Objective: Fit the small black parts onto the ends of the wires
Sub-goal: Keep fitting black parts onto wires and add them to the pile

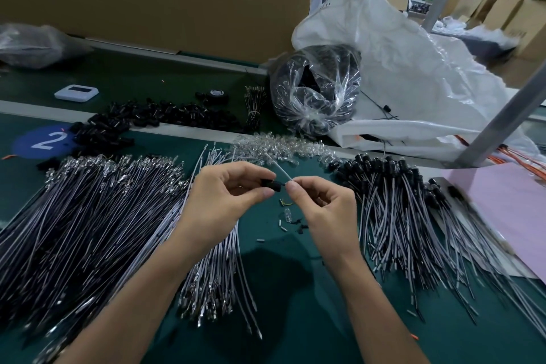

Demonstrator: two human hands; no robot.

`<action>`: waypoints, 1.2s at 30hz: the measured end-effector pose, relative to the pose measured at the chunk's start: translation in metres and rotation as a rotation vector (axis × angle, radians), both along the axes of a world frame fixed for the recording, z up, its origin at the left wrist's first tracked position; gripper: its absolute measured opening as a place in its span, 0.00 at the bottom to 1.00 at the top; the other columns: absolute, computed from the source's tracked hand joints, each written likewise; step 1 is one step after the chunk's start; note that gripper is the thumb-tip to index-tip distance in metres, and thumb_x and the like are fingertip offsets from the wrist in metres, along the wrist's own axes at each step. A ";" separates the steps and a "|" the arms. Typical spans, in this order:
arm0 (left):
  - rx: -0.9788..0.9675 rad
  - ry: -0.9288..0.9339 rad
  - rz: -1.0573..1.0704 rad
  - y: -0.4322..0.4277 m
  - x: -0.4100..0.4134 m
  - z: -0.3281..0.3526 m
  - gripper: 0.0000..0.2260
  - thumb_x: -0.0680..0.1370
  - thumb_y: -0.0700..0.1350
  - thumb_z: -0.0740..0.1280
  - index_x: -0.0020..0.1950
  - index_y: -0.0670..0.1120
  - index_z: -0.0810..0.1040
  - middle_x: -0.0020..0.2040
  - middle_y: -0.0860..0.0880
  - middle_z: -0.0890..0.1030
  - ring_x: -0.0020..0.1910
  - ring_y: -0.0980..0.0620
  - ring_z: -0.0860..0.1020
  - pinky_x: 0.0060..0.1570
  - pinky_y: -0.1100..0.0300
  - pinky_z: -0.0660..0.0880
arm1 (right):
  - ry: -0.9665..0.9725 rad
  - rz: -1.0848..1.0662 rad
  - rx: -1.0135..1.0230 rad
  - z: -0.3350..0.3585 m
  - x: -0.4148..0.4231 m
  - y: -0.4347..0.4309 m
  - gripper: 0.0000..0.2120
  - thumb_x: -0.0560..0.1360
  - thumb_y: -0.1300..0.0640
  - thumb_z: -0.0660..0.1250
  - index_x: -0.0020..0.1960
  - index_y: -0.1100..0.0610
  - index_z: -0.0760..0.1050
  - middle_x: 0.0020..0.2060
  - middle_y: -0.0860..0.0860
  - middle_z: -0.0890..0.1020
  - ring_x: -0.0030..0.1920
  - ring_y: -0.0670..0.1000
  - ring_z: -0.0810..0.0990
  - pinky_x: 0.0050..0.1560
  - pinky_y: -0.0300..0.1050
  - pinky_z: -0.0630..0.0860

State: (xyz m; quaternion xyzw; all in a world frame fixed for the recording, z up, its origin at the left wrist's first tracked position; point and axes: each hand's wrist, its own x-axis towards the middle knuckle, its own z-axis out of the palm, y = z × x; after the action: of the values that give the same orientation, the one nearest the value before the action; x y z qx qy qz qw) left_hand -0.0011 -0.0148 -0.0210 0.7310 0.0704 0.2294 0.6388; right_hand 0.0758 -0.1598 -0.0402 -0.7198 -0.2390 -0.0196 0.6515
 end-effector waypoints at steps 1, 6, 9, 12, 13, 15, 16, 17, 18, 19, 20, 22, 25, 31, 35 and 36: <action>0.001 -0.003 -0.001 0.000 0.000 0.000 0.12 0.70 0.32 0.75 0.46 0.48 0.85 0.42 0.50 0.87 0.43 0.52 0.85 0.47 0.65 0.80 | -0.005 -0.004 -0.004 0.000 0.000 0.000 0.06 0.74 0.61 0.73 0.39 0.53 0.83 0.31 0.46 0.83 0.33 0.44 0.77 0.36 0.37 0.75; -0.002 -0.013 0.008 -0.002 -0.001 0.002 0.12 0.69 0.32 0.75 0.44 0.47 0.85 0.41 0.49 0.86 0.43 0.52 0.85 0.47 0.65 0.80 | -0.056 0.000 -0.034 -0.003 -0.003 0.003 0.08 0.75 0.61 0.72 0.38 0.51 0.83 0.29 0.44 0.81 0.29 0.40 0.75 0.32 0.33 0.71; 0.030 -0.016 0.014 -0.005 -0.001 0.003 0.12 0.68 0.31 0.76 0.44 0.47 0.85 0.41 0.49 0.86 0.42 0.51 0.85 0.47 0.63 0.81 | -0.070 0.002 -0.039 -0.004 -0.004 0.005 0.07 0.75 0.62 0.72 0.39 0.53 0.83 0.28 0.43 0.80 0.28 0.39 0.73 0.30 0.33 0.69; 0.031 -0.001 0.013 -0.006 -0.001 0.003 0.12 0.68 0.31 0.76 0.44 0.47 0.85 0.41 0.49 0.86 0.42 0.50 0.85 0.48 0.61 0.81 | -0.052 -0.016 -0.024 -0.005 -0.002 0.004 0.06 0.74 0.62 0.73 0.40 0.53 0.84 0.30 0.45 0.83 0.31 0.43 0.77 0.35 0.40 0.74; 0.031 0.004 0.019 -0.006 -0.001 0.002 0.12 0.69 0.31 0.76 0.44 0.47 0.85 0.40 0.49 0.86 0.42 0.51 0.85 0.48 0.62 0.81 | -0.037 -0.015 0.000 -0.005 -0.001 0.004 0.06 0.73 0.62 0.73 0.41 0.53 0.84 0.32 0.47 0.84 0.33 0.47 0.79 0.37 0.45 0.75; 0.008 0.009 0.039 -0.005 -0.001 0.001 0.12 0.69 0.32 0.75 0.45 0.48 0.85 0.39 0.50 0.86 0.40 0.53 0.85 0.46 0.63 0.80 | -0.009 -0.012 0.064 -0.004 -0.001 0.003 0.05 0.73 0.61 0.73 0.42 0.52 0.85 0.36 0.51 0.85 0.36 0.57 0.81 0.40 0.51 0.77; -0.014 0.012 0.046 -0.005 -0.001 0.001 0.12 0.69 0.32 0.75 0.45 0.49 0.85 0.39 0.50 0.86 0.40 0.54 0.85 0.45 0.64 0.80 | -0.007 -0.016 0.087 -0.003 -0.001 0.003 0.05 0.73 0.61 0.73 0.43 0.51 0.85 0.37 0.52 0.85 0.39 0.59 0.82 0.42 0.52 0.78; -0.033 0.015 0.044 -0.005 -0.001 0.001 0.12 0.69 0.32 0.75 0.45 0.49 0.85 0.39 0.50 0.86 0.39 0.55 0.84 0.45 0.65 0.80 | -0.012 -0.024 0.099 -0.003 -0.002 0.004 0.06 0.73 0.61 0.74 0.43 0.50 0.85 0.38 0.53 0.85 0.41 0.59 0.82 0.43 0.53 0.78; -0.045 0.020 0.032 -0.005 -0.001 0.001 0.12 0.69 0.32 0.75 0.46 0.49 0.85 0.39 0.50 0.86 0.39 0.55 0.84 0.44 0.66 0.79 | -0.021 -0.031 0.100 -0.003 -0.002 0.004 0.07 0.73 0.61 0.74 0.43 0.49 0.85 0.39 0.52 0.85 0.41 0.58 0.82 0.43 0.52 0.78; -0.053 0.027 0.012 -0.005 -0.001 0.001 0.12 0.69 0.32 0.75 0.46 0.48 0.85 0.39 0.49 0.86 0.40 0.55 0.84 0.44 0.66 0.79 | -0.026 -0.035 0.097 -0.004 -0.002 0.005 0.07 0.72 0.61 0.75 0.42 0.49 0.85 0.39 0.52 0.85 0.41 0.56 0.82 0.44 0.51 0.78; -0.061 0.033 -0.012 -0.005 -0.001 0.001 0.12 0.69 0.31 0.75 0.46 0.47 0.85 0.40 0.49 0.87 0.40 0.54 0.85 0.44 0.67 0.79 | -0.026 -0.034 0.095 -0.004 -0.002 0.005 0.08 0.72 0.61 0.75 0.42 0.48 0.85 0.38 0.52 0.85 0.40 0.55 0.83 0.43 0.50 0.79; -0.089 0.038 -0.046 -0.005 -0.001 0.001 0.12 0.69 0.30 0.74 0.46 0.46 0.85 0.42 0.48 0.87 0.42 0.52 0.85 0.44 0.66 0.79 | -0.016 -0.018 0.103 -0.004 -0.002 0.006 0.09 0.72 0.62 0.75 0.42 0.48 0.85 0.38 0.51 0.85 0.40 0.53 0.83 0.42 0.48 0.79; -0.163 0.046 -0.042 -0.006 0.000 0.001 0.12 0.69 0.30 0.74 0.47 0.45 0.85 0.43 0.46 0.87 0.43 0.51 0.85 0.45 0.65 0.80 | 0.016 0.011 0.156 -0.002 -0.004 0.005 0.08 0.72 0.62 0.74 0.43 0.50 0.85 0.38 0.49 0.86 0.39 0.46 0.83 0.41 0.39 0.77; -0.343 0.054 0.121 0.001 0.001 -0.002 0.12 0.69 0.31 0.73 0.50 0.42 0.85 0.42 0.45 0.87 0.42 0.51 0.85 0.43 0.67 0.79 | -0.338 -0.179 -0.032 0.005 0.001 -0.006 0.07 0.71 0.65 0.75 0.46 0.56 0.85 0.39 0.47 0.83 0.40 0.46 0.81 0.41 0.38 0.77; -0.377 0.038 0.177 0.003 0.000 -0.001 0.12 0.70 0.30 0.73 0.49 0.43 0.84 0.42 0.46 0.87 0.42 0.51 0.85 0.43 0.67 0.80 | -0.522 -0.223 -0.224 0.006 0.000 -0.009 0.06 0.69 0.67 0.77 0.44 0.60 0.85 0.36 0.50 0.83 0.37 0.46 0.80 0.40 0.35 0.77; -0.383 0.033 0.183 0.003 0.000 -0.001 0.12 0.70 0.30 0.73 0.49 0.43 0.84 0.42 0.46 0.87 0.42 0.51 0.85 0.44 0.66 0.80 | -0.541 -0.230 -0.243 0.006 0.000 -0.009 0.05 0.69 0.67 0.77 0.43 0.60 0.85 0.36 0.51 0.83 0.37 0.48 0.80 0.40 0.38 0.77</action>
State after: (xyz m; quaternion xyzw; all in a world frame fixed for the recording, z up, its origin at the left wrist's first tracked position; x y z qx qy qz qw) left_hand -0.0015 -0.0118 -0.0219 0.5904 0.1893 0.2566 0.7414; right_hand 0.0759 -0.1689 -0.0340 -0.7833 -0.3213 -0.2551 0.4670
